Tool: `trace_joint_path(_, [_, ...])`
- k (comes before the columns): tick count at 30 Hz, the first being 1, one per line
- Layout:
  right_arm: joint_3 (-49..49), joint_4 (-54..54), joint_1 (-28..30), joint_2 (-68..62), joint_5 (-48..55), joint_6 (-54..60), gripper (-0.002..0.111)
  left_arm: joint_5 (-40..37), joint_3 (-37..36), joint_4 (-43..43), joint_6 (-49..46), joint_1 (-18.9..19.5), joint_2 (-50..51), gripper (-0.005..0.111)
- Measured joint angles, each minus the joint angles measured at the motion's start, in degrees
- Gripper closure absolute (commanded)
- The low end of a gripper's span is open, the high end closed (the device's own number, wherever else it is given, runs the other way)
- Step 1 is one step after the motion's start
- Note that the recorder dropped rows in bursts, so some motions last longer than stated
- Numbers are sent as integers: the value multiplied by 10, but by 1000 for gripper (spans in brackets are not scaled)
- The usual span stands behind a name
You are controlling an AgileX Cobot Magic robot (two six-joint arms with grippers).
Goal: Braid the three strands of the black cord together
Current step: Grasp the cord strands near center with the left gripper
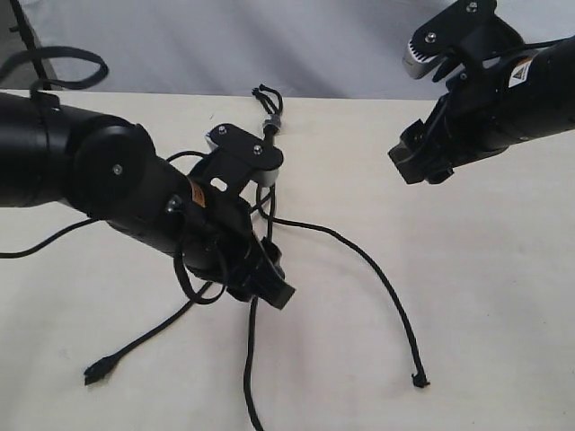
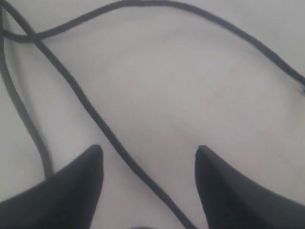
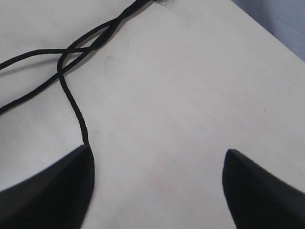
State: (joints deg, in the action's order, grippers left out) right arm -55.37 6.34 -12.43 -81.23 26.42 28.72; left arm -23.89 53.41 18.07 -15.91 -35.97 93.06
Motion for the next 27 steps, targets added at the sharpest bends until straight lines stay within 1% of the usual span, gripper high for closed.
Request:
trace_joint_path(14, [1, 0, 0, 0, -24, -1, 38, 39, 0, 15, 4, 0, 113, 52])
trace_joint_path(16, [1, 0, 0, 0, -24, -1, 38, 46, 0, 15, 6, 0, 122, 56])
trace_joint_path(18, [1, 0, 0, 0, -24, -1, 38, 53, 0, 15, 7, 0, 127, 65])
trace_joint_path(21, [1, 0, 0, 0, -24, -1, 38, 65, 0, 15, 7, 0, 133, 72])
trace_joint_path(27, [1, 0, 0, 0, -24, -1, 38, 84, 0, 15, 7, 0, 152, 71])
